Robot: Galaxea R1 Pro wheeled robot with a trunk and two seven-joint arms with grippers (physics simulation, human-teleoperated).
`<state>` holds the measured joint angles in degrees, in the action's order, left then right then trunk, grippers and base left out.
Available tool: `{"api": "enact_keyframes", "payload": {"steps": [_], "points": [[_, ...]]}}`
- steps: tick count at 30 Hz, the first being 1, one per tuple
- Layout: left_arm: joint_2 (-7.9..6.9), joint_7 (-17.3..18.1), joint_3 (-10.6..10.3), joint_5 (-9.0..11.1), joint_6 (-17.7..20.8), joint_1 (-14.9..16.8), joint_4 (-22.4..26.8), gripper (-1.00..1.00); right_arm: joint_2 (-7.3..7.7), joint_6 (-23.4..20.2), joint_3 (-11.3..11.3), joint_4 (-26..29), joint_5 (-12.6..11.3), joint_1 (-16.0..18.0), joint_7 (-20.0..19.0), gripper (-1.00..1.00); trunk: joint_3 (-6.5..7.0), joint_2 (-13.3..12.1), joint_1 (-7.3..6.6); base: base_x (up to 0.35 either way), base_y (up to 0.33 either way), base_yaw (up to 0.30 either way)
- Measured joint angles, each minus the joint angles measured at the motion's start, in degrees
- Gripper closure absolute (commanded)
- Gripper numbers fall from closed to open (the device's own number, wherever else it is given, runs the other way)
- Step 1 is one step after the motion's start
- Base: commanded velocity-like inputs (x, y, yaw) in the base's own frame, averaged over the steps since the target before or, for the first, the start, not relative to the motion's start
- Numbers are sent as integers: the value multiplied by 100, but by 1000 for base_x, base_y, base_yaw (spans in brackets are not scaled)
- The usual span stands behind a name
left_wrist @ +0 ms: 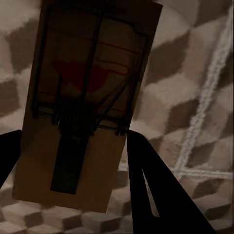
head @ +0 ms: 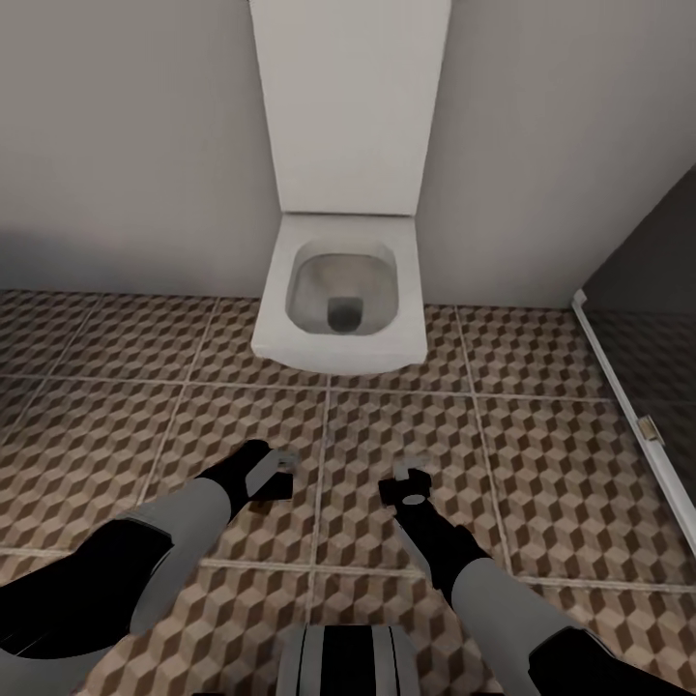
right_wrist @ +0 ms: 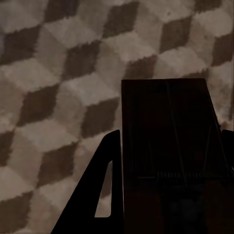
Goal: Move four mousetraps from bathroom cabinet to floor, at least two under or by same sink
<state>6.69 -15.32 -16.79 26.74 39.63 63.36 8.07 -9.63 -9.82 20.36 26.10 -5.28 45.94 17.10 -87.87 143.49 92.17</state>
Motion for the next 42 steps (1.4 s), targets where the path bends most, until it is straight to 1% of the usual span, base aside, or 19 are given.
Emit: {"api": "enact_keyframes", "payload": {"steps": [9, 17, 19, 21, 22, 24, 25, 27, 30, 38, 42], "points": [[4, 0, -5, 0, 0, -1, 1, 100, 0, 0, 0, 0, 0, 0, 0, 100, 0, 0, 1, 242, 0, 0], [2, -4, -3, -1, -18, -3, 0, 100, 0, 0, 0, 0, 6, 0, 0, 100, 0, 0, 3, 39, 0, 0], [-12, -7, -5, -2, -118, -4, 0, 100, 0, 0, 0, 0, 4, 0, 0, 100, 0, 0, 3, 5, 0, 0], [-35, -6, -2, -5, -528, -7, -50, 100, 0, 0, 0, 0, 5, 0, 0, 100, 0, 0, 3, 2, 0, 0], [-37, -6, 1, -1, -663, -7, -87, 100, 0, 0, 0, 0, 6, 0, 0, 100, 0, 0, 3, 1, 0, 0], [-41, -8, 6, -3, -1118, -8, -269, 100, 0, 0, 0, 0, 7, 0, 0, 100, 0, 0, 3, 0, 0, 0], [-42, -8, 8, -3, -1267, -8, -334, 100, 0, 0, 0, 0, 8, 0, 0, 100, 0, 0, 3, 0, 0, 0], [-43, -8, 11, -4, -1399, -8, -394, 100, 0, 0, 0, 0, 7, 0, 0, 100, 0, 0, 3, 0, 0, 0], [-44, -9, 7, -4, -1507, -8, -445, 100, 0, 0, 0, 0, 6, 0, 0, 100, 0, 0, 3, 0, 0, 0], [-44, 11, -6, -7, -1582, -8, -525, 100, 0, 0, 0, 0, 6, 0, 0, 100, 0, 0, 3, 0, 0, 0], [-44, 186, -10, -9, -1648, -16, -577, 100, 0, 0, 0, 0, 6, 0, 0, 100, 0, 0, 3, 0, 0, 0]]}}
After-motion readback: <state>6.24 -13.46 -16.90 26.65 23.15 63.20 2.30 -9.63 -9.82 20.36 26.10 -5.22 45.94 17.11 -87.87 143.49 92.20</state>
